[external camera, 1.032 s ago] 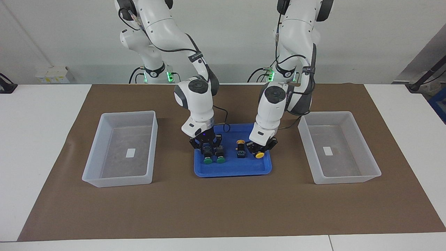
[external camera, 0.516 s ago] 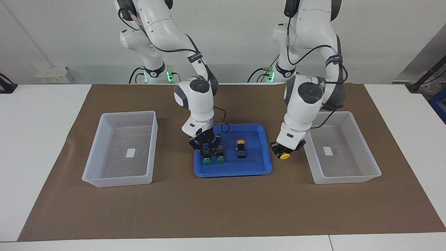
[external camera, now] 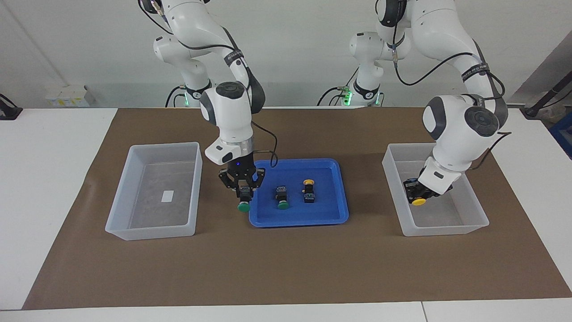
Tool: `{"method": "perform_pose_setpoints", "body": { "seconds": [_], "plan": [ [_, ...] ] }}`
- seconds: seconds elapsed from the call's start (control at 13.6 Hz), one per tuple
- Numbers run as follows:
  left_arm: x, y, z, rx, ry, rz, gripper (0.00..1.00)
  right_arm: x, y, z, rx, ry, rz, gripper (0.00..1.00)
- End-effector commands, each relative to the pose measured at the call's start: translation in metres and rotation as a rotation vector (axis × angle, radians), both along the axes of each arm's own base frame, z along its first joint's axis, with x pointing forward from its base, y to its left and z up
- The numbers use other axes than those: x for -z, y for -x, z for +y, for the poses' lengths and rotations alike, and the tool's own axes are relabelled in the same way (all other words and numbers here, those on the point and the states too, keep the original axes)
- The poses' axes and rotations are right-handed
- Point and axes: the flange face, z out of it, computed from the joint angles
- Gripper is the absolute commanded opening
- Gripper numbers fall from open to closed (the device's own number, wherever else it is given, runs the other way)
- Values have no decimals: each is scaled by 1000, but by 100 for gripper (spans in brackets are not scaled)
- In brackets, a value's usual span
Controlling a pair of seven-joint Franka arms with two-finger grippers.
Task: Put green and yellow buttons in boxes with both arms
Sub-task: 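Carry the yellow button into its bin while the right gripper carries green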
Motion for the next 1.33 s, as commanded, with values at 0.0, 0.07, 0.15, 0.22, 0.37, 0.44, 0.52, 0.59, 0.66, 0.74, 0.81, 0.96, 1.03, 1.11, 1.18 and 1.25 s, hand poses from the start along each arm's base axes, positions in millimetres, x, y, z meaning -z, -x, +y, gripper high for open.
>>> {"method": "perform_pose_setpoints", "body": {
  "seconds": [0.0,0.07,0.15,0.22,0.37,0.44,0.52,0.59,0.66,0.74,0.81,0.96,1.03,1.11,1.18,1.25],
  "plan": [
    [13,-1,31,60,6,-16,0,-16,9,-28,13,43,39,0],
    [24,1,36,70,3,-22,0,-20,10,-42,21,58,58,0],
    [36,3,38,73,0,-28,0,-25,9,-59,17,74,72,0],
    [46,6,40,71,0,-28,0,-30,12,-75,-1,92,84,0],
    [64,14,41,69,-1,-28,0,-41,18,-117,-48,130,117,0],
    [69,17,42,73,-2,-33,0,-44,22,-134,-83,149,140,0],
    [76,20,42,74,-3,-34,0,-47,25,-154,-108,164,157,0],
    [85,23,42,78,-4,-36,0,-46,28,-167,-127,166,166,0],
    [94,27,43,80,-5,-40,0,-42,29,-174,-132,144,176,0],
    [102,32,43,79,-5,-40,0,-37,29,-184,-123,114,187,0],
    [106,34,43,79,-6,-46,0,-28,29,-197,-123,105,202,0],
    [107,35,44,78,-7,-45,0,0,29,-221,-159,112,216,0],
    [107,35,45,76,-7,-45,0,12,24,-232,-171,115,192,0],
    [107,35,45,76,-6,-45,11,25,18,-239,-176,116,174,0],
    [106,34,46,74,-7,-46,19,34,12,-240,-178,115,153,0],
    [106,34,46,75,-7,-46,34,45,7,-243,-175,115,139,0]
  ]
}}
